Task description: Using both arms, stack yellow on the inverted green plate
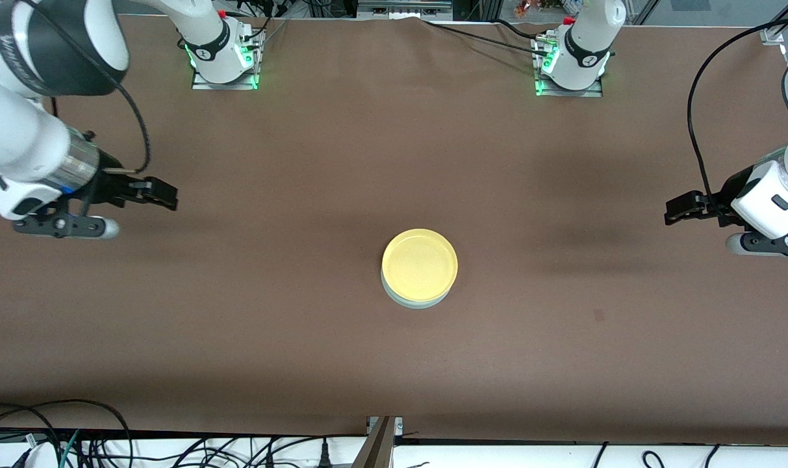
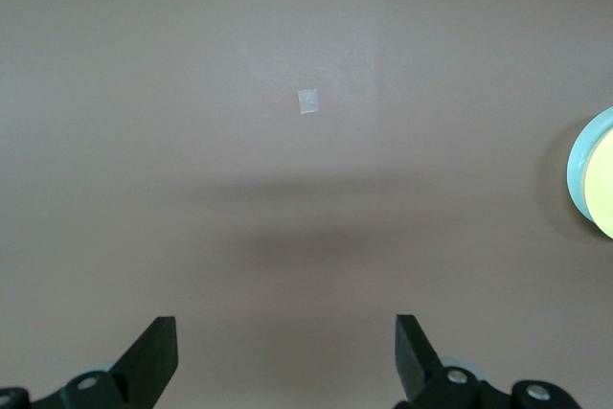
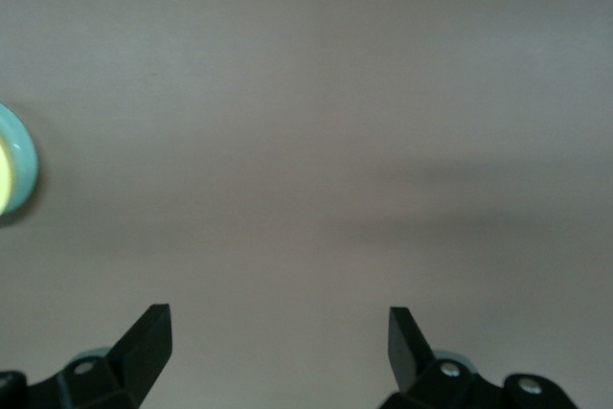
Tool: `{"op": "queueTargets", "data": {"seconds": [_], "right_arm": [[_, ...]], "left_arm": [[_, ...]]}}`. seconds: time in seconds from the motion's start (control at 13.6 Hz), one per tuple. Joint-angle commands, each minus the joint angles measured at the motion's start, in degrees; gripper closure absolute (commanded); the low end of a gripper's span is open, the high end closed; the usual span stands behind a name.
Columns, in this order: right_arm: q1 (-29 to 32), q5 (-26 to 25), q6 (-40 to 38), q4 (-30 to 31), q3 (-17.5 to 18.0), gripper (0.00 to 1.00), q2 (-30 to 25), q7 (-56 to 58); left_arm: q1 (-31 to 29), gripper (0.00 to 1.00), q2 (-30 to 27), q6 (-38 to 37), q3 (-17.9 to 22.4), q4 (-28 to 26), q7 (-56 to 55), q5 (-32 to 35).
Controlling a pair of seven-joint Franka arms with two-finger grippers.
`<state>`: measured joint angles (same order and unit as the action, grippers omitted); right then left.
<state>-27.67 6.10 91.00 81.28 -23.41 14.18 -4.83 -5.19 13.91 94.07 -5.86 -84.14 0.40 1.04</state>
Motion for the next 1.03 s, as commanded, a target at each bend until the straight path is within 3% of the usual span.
{"op": "queueTargets", "data": {"seconds": [0.0,0.15,0.29,0.44,0.96], "right_arm": [[10.9,-3.8,-1.3,3.2,9.5,0.00,-5.3,5.3],[17.6,-9.5,-0.4,8.2,18.1,0.00,-9.4,4.6],[23.8,-9.9,5.6,14.7,22.7,0.00,-13.3,4.6],[25.9,-9.4,11.1,20.2,23.0,0.00,-16.2,5.3],[30.9,-7.5,9.8,19.6,26.1,0.00,-15.8,5.8]], "left_arm": [[-0.4,0.00,0.8,-1.3,-0.1,1.9,0.4,-1.3],[-0.4,0.00,0.8,-1.3,-0.1,1.9,0.4,-1.3],[-0.4,0.00,0.8,-1.3,-0.1,1.9,0.4,-1.3],[-0.4,0.00,0.8,-1.3,-0.1,1.9,0.4,-1.3],[-0.4,0.00,0.8,-1.3,-0.1,1.9,0.5,-1.3]]}}
